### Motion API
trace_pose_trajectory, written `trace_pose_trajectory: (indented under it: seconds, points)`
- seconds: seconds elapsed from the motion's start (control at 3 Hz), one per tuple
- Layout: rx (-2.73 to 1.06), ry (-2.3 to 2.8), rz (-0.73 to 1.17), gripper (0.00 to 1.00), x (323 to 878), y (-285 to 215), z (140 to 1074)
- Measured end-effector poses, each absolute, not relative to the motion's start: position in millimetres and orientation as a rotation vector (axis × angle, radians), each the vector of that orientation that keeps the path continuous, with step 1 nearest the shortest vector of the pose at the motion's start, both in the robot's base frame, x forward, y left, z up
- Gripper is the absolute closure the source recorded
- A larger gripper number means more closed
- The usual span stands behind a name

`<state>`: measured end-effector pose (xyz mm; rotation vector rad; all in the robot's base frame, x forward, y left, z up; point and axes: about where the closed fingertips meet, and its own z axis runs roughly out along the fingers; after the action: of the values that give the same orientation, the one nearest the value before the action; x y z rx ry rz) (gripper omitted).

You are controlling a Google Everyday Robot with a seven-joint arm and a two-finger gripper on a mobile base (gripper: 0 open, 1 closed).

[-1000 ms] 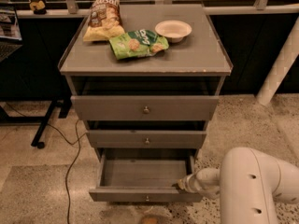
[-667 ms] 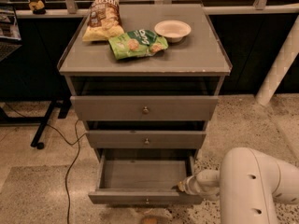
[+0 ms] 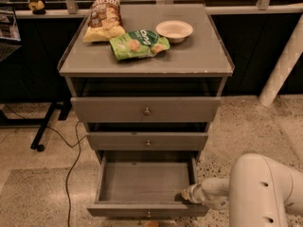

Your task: Open bottom drawer

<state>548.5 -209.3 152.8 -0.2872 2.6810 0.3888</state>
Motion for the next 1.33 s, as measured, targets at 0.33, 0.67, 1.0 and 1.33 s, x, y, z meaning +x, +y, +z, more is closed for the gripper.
trace_pose_trajectory:
  seconds: [0.33, 0.67, 1.0, 1.33]
  points:
    - [-0.257, 2.659, 0.424, 1.00, 516.5, -208.9, 150.0]
    - [-0.244, 2.626, 0.432, 1.00, 507.7, -209.5, 155.6]
    - [-0.253, 2.568, 0.422, 1.00, 503.3, -206.5, 175.8]
    - [-0.274, 2.457, 0.401, 1.00, 504.9, -201.2, 221.4]
